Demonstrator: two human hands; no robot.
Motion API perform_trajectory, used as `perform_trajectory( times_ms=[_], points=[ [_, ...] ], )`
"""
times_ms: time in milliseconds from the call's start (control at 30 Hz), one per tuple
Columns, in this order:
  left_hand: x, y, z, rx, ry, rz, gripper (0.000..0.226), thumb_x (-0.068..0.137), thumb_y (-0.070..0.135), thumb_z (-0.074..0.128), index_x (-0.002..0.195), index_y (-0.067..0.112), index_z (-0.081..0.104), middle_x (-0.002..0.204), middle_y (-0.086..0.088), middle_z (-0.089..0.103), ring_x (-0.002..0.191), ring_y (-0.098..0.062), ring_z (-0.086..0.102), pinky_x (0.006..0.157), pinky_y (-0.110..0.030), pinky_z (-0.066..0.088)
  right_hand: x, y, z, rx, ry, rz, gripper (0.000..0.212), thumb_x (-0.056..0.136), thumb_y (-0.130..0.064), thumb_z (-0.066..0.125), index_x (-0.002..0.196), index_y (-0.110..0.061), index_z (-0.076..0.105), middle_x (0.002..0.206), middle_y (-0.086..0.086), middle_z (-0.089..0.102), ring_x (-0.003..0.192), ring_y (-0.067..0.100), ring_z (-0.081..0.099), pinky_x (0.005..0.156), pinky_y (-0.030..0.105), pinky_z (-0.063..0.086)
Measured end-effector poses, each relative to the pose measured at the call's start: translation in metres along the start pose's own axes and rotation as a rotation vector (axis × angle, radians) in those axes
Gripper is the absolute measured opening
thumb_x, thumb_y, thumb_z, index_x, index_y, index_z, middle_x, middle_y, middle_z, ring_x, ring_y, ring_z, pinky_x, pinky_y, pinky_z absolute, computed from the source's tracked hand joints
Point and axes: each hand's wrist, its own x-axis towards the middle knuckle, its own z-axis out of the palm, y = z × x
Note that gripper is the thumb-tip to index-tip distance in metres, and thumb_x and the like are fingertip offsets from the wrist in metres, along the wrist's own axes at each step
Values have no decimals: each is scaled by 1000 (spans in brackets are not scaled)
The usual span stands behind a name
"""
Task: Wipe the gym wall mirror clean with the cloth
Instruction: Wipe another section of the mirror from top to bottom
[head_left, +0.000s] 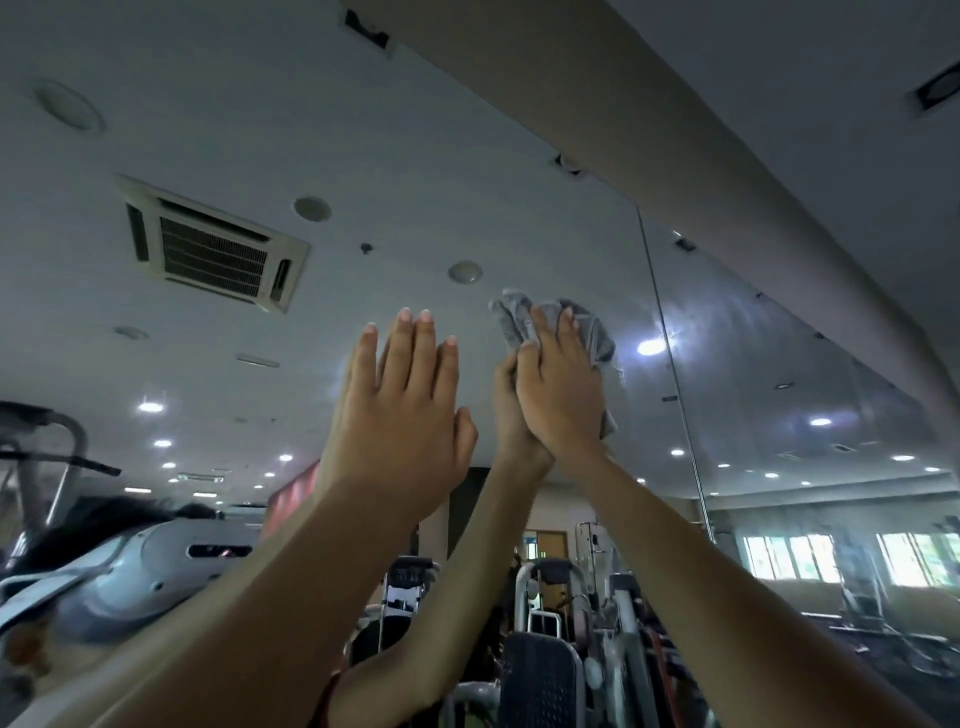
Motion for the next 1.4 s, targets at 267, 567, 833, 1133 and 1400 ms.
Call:
perform_trajectory(
  times_ms=[267,567,833,1133,1400],
  points=[
    [-16,3,-3,40,-26,25,69,95,35,-13,157,6,-4,165,-24,-5,153,-37,-7,121,-55,-4,-113,95,-16,-9,-32,-368,53,103,-29,29,156,-26,25,165,-2,16,153,7,7,120,52,27],
    [-32,6,-2,47,12,43,69,100,39,-6,158,6,12,165,-22,11,154,-35,7,123,-54,3,-66,13,-11,31,-71,-193,57,101,-40,19,156,-28,23,165,1,15,153,16,11,123,41,19],
    [-65,9,-4,45,-3,83,68,101,36,-4,157,1,11,164,-25,10,153,-38,6,121,-58,7,-146,106,-24,-33,-48,-218,54,102,-31,25,153,-17,34,163,4,24,152,19,17,125,40,14],
    [-65,10,-1,-2,53,69,69,103,36,-3,155,2,26,162,-24,22,152,-37,18,122,-56,10,-119,19,-9,60,-77,-257,49,103,-39,19,152,-31,21,163,-3,14,152,13,7,121,41,22],
    [-97,19,-3,-24,19,63,65,105,35,10,156,-4,18,162,-27,15,153,-38,11,122,-58,3,-199,105,-27,17,-68,-79,55,108,-45,13,154,-19,28,163,4,22,152,18,14,117,59,29]
  ],
)
